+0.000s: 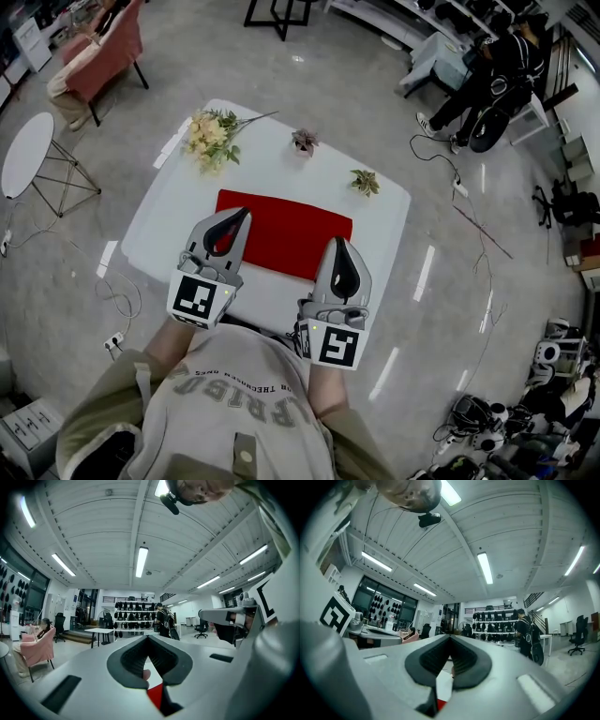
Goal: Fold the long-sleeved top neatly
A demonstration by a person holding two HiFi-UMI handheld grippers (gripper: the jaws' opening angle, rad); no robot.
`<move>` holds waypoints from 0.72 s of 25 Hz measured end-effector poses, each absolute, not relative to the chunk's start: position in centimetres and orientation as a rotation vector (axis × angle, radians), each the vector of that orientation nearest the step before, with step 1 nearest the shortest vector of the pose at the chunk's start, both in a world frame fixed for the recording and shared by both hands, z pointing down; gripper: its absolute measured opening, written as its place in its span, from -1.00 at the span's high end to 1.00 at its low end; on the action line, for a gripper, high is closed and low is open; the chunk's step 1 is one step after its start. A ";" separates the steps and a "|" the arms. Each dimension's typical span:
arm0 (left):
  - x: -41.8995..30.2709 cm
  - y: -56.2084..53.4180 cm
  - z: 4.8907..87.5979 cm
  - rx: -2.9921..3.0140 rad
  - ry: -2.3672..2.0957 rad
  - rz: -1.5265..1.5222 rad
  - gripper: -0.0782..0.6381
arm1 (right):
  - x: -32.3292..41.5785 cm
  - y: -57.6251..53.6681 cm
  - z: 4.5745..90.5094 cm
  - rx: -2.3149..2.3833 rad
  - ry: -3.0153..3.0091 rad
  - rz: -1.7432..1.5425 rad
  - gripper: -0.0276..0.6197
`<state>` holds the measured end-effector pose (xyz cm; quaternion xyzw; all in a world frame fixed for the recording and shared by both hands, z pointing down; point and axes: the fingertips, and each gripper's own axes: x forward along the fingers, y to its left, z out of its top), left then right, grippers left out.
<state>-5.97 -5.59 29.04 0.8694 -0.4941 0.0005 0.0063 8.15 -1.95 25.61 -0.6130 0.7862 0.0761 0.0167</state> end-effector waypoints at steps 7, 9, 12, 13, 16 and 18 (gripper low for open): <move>-5.9 -6.5 29.1 2.745 -1.542 0.010 0.75 | 8.5 -2.6 26.4 -2.016 2.424 0.270 0.91; -6.0 -6.6 29.5 2.743 -1.541 0.038 0.75 | 8.4 -2.7 26.2 -2.019 2.423 0.288 0.91; -5.9 -6.9 29.2 2.753 -1.530 0.011 0.75 | 8.5 -2.8 25.8 -2.030 2.416 0.314 0.91; -5.9 -7.0 29.3 2.754 -1.528 0.014 0.75 | 8.5 -2.9 25.7 -2.033 2.416 0.324 0.91; -6.0 -7.4 30.1 2.746 -1.530 0.062 0.75 | 8.3 -3.2 25.7 -2.035 2.426 0.342 0.91; -6.0 -7.7 29.9 2.745 -1.529 0.049 0.75 | 8.2 -3.3 25.8 -2.036 2.432 0.345 0.91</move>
